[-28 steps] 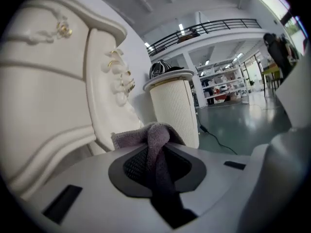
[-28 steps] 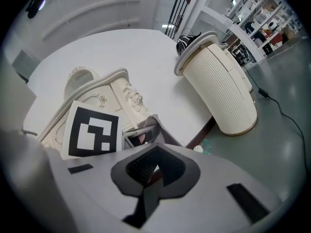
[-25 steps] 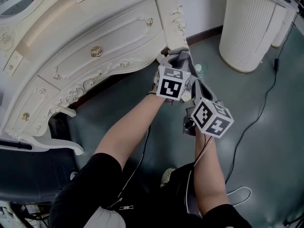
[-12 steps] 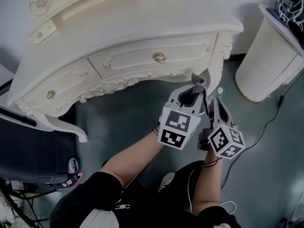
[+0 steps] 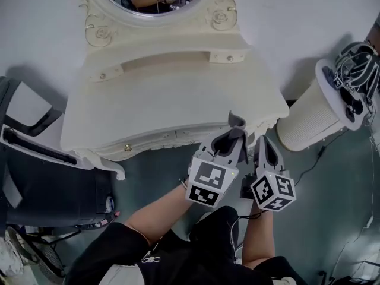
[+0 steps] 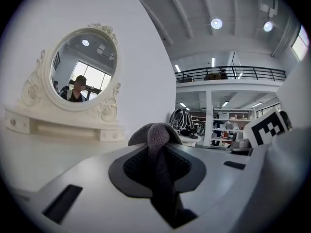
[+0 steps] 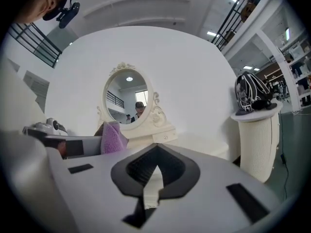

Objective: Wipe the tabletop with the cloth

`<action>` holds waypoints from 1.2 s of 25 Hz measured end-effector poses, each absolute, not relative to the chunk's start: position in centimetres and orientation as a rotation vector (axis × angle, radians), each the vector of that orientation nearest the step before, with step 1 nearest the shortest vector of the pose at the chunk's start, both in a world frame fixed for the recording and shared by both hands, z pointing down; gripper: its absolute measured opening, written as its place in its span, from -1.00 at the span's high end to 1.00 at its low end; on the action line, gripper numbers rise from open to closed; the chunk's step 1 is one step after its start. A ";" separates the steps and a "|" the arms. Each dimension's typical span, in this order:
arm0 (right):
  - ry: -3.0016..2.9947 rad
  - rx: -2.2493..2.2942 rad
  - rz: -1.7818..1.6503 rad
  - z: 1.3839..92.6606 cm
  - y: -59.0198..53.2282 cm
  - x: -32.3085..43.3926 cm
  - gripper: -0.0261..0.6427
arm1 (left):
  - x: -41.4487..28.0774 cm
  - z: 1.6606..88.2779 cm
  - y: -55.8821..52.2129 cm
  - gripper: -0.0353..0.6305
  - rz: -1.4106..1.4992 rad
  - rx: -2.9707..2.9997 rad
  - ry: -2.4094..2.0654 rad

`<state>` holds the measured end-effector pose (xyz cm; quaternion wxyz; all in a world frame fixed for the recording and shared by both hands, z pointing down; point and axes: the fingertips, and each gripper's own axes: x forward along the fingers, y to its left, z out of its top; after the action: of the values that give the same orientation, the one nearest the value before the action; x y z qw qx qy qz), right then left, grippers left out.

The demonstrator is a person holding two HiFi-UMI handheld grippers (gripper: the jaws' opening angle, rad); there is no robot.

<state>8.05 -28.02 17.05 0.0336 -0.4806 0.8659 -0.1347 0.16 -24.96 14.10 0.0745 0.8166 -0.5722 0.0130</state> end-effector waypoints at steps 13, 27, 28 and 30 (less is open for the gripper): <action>2.840 -1.203 -0.408 -5.8 -29.2 -4.5 0.91 | -17.5 -6.9 -23.0 0.70 0.034 2.104 -2.104; 2.884 -0.978 -0.424 -8.3 -23.0 -21.8 0.91 | -34.9 -8.1 -15.9 0.70 0.053 1.903 -2.229; 2.881 -0.963 -0.430 -8.3 -22.6 -22.1 0.91 | -35.2 -8.2 -15.6 0.70 0.014 1.891 -2.211; 2.873 -0.939 -0.434 -8.6 -22.0 -22.1 0.91 | -35.5 -8.6 -15.1 0.70 -0.032 1.873 -2.212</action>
<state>-22.10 -22.02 -8.61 0.0439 -0.3072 0.9400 -0.1421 -35.45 -15.05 -8.57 0.1211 0.6415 -0.7575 -0.0110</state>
